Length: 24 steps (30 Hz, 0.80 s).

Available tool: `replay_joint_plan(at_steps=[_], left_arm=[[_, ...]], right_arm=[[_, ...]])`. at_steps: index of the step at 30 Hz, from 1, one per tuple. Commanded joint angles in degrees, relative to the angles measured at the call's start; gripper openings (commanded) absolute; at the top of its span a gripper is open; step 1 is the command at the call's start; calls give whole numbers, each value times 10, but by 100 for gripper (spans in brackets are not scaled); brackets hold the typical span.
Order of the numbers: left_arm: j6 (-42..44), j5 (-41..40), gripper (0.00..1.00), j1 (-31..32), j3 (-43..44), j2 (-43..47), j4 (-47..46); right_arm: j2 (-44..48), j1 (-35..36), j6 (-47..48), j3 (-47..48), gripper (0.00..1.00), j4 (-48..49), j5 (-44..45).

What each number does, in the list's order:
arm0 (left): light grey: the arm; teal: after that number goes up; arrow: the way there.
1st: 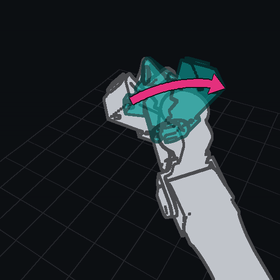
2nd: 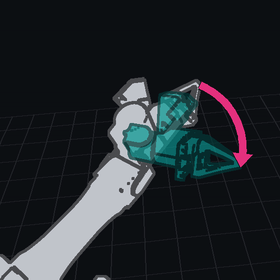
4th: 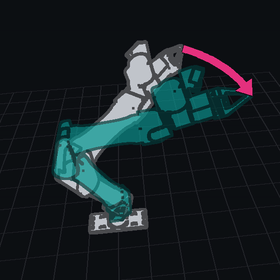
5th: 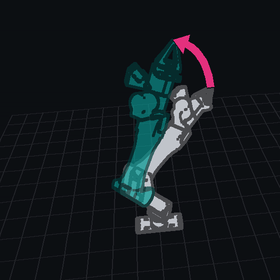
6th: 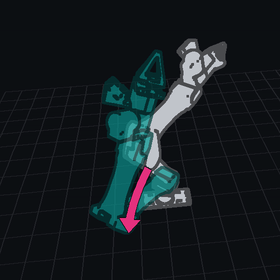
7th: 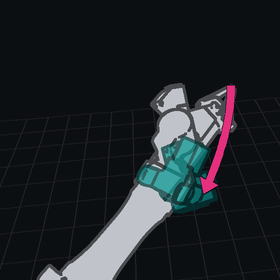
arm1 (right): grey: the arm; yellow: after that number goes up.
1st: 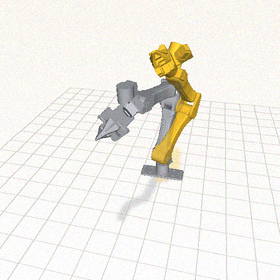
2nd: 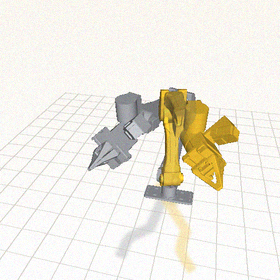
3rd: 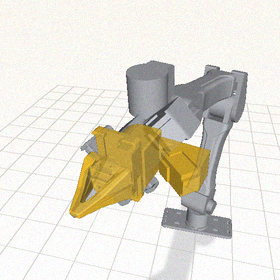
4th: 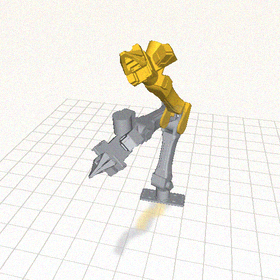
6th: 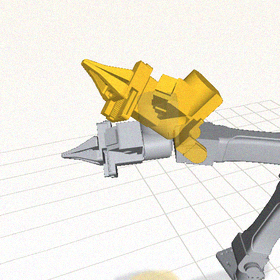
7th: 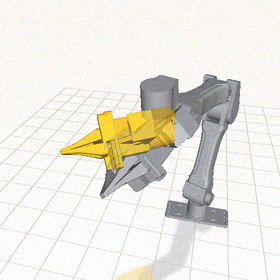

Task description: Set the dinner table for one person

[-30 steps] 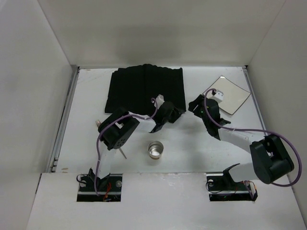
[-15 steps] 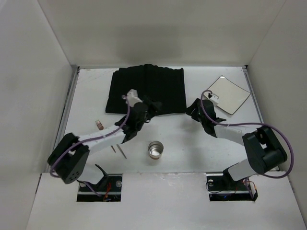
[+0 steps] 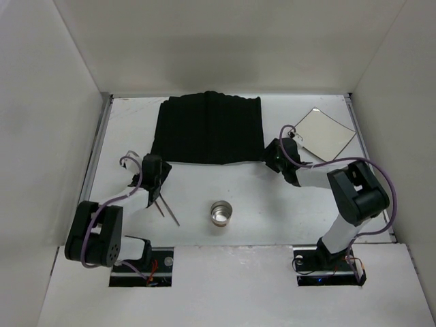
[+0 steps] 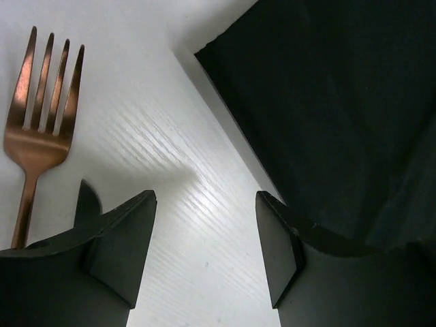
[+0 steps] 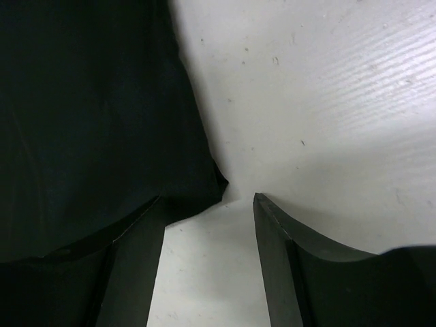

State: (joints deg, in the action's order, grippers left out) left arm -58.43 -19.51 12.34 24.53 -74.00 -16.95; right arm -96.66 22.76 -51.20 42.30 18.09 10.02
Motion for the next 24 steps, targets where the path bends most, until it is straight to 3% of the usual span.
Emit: replay_joint_plan(at_steps=[1, 3, 8, 13, 18, 19, 22, 24], left_arm=[[11, 22, 58, -16, 8, -31, -70], [12, 23, 58, -26, 25, -61, -79], [-10, 15, 53, -57, 30, -109, -104], [-14, 19, 43, -75, 50, -168, -122], [-24, 25, 42, -76, 76, -212, -143], [-24, 25, 39, -74, 81, -218, -148], [-27, 27, 16, -71, 88, -228, -144], [-23, 27, 10, -67, 78, -220, -145]], right_arm=[[-20, -9, -21, 15, 60, 47, -25], [-35, -15, -26, 19, 58, 52, -40], [-48, -16, -31, 21, 40, 62, -54], [-30, -15, -30, 8, 22, 70, -49], [-27, -22, -30, 2, 12, 68, -57], [-23, -22, -29, 1, 11, 68, -56], [-14, -25, -27, -4, 8, 63, -55], [1, -26, -28, -13, 6, 63, -57]])
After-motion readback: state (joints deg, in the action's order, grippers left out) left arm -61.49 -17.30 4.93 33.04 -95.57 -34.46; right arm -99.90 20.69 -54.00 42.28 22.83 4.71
